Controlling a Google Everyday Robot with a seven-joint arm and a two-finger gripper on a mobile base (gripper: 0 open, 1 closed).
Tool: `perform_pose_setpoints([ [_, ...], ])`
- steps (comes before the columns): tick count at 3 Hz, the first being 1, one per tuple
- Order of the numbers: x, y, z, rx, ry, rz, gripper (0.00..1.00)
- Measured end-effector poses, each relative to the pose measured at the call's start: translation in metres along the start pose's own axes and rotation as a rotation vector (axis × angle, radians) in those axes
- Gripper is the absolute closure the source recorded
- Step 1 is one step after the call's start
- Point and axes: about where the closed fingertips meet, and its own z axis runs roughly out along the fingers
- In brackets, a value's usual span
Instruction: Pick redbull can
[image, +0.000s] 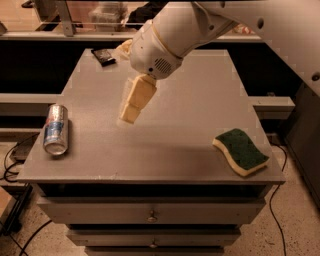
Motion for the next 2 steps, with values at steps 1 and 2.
perform_pose_setpoints([
  [1,0.0,-0.003,0.022,-0.015,-0.052,0.037,0.0],
  [2,-0.01,-0.013,0.071,-0.04,-0.175,0.078,0.0],
])
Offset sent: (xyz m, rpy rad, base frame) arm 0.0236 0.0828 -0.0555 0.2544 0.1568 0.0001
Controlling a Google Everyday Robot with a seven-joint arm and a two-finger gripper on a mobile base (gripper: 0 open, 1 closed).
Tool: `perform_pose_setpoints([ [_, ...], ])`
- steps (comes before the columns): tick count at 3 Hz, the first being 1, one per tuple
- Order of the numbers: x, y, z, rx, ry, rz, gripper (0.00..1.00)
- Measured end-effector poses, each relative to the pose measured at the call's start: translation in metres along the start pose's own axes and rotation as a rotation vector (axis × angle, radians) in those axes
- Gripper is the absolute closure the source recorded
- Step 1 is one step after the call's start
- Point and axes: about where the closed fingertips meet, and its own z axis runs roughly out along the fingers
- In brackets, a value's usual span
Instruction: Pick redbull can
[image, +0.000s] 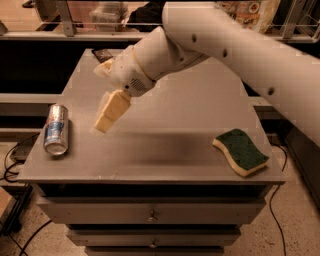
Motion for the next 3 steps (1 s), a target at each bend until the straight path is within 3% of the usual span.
perform_pose_setpoints([
  [1,-0.004,-0.009,0.032,-0.03,-0.069,0.016,0.0],
  [3,-0.013,-0.015,0.096,-0.143,-0.161,0.026,0.0],
])
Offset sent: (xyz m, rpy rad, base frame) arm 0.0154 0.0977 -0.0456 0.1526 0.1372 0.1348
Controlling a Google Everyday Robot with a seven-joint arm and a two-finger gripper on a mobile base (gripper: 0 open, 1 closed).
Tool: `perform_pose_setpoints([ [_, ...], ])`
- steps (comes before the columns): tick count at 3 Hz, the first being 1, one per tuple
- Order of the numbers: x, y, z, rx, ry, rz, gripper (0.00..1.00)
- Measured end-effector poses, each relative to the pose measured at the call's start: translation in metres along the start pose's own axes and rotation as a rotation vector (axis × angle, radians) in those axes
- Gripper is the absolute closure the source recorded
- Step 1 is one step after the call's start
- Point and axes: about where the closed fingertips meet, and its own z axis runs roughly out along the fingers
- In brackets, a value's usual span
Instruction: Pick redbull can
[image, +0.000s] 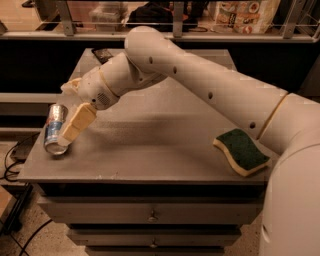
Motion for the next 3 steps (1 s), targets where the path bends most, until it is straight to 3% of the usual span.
perform_pose_setpoints([
  [1,0.005,-0.004,0.023,-0.046,-0.026,0.01,0.0],
  [3,0.016,-0.001,0.036,-0.07,-0.024,0.036,0.03],
])
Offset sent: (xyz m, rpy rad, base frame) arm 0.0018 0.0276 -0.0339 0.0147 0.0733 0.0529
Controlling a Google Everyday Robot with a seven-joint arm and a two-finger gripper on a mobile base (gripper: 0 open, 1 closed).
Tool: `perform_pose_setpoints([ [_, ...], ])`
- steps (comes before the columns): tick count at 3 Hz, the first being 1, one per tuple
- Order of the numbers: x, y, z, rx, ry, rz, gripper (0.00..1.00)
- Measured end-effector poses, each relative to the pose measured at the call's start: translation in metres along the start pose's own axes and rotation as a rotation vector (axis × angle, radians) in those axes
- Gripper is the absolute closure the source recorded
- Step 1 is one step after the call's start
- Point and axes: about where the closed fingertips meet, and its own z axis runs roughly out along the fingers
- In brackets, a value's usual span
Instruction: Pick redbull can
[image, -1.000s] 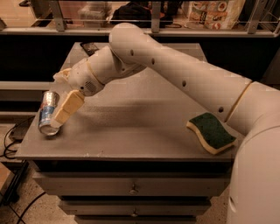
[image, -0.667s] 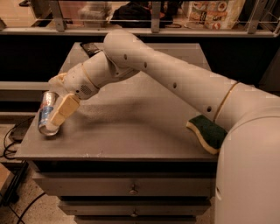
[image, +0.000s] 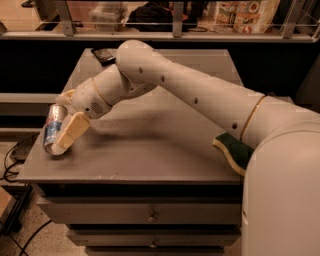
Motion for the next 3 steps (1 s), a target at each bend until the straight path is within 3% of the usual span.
perform_pose_setpoints([
  [2,0.007,0.003,0.002,0.014,0.004,0.025,0.48],
  [3,0.009,0.002,-0.007,0.044,-0.006,0.034,0.72],
])
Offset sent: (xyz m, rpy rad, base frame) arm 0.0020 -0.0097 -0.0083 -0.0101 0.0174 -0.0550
